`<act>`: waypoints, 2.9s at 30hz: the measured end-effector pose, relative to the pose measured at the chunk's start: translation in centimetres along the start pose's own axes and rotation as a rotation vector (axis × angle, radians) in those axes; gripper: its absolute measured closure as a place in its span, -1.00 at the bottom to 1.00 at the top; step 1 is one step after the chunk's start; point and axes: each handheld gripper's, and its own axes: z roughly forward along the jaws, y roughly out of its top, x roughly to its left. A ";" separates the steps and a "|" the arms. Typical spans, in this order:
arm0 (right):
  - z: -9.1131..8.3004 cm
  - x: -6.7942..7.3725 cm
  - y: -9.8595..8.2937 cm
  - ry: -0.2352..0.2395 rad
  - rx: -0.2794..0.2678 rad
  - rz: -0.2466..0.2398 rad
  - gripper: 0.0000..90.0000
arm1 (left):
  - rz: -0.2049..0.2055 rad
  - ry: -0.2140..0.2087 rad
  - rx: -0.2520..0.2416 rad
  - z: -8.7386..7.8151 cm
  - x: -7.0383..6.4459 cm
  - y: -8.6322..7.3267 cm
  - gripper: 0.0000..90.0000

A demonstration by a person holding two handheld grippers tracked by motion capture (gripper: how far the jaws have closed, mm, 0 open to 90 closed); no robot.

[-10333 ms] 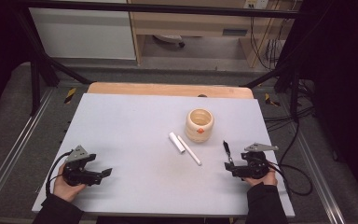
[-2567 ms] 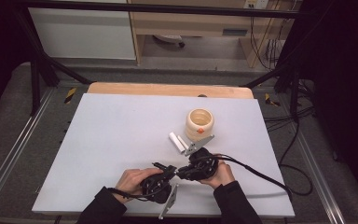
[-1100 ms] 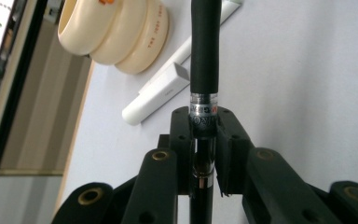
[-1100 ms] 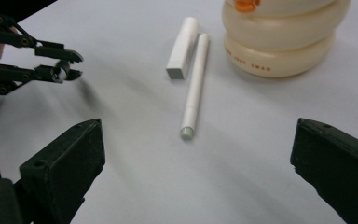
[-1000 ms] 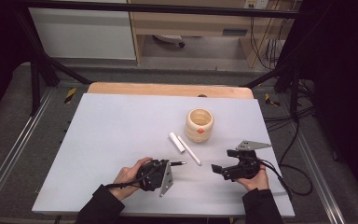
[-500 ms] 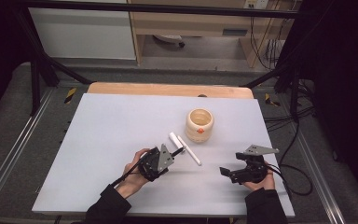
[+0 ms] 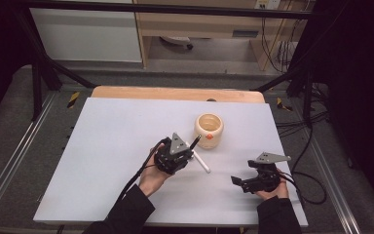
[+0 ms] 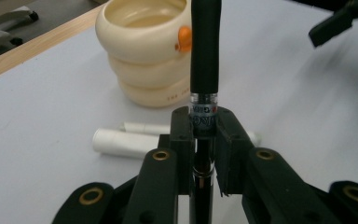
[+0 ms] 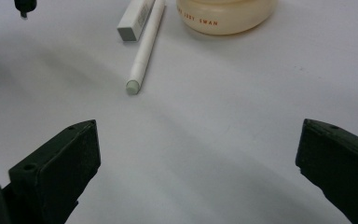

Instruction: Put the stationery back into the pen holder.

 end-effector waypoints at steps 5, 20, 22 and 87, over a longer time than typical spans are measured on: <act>0.0 0.0 0.0 -0.004 -0.004 -0.001 -0.99 | -0.056 -0.007 -0.036 0.4 0.4 1.4 0.75; 0.0 -0.1 -0.1 -0.006 0.006 -0.007 -0.99 | -0.137 0.003 -0.104 2.1 1.7 4.6 0.74; 0.1 -0.1 -0.1 -0.006 0.001 -0.010 -0.99 | -0.144 0.005 -0.110 2.4 1.8 5.0 0.74; 0.2 -0.1 -0.2 -0.001 0.017 -0.019 -0.99 | -0.163 0.015 -0.120 12.2 4.0 7.2 0.74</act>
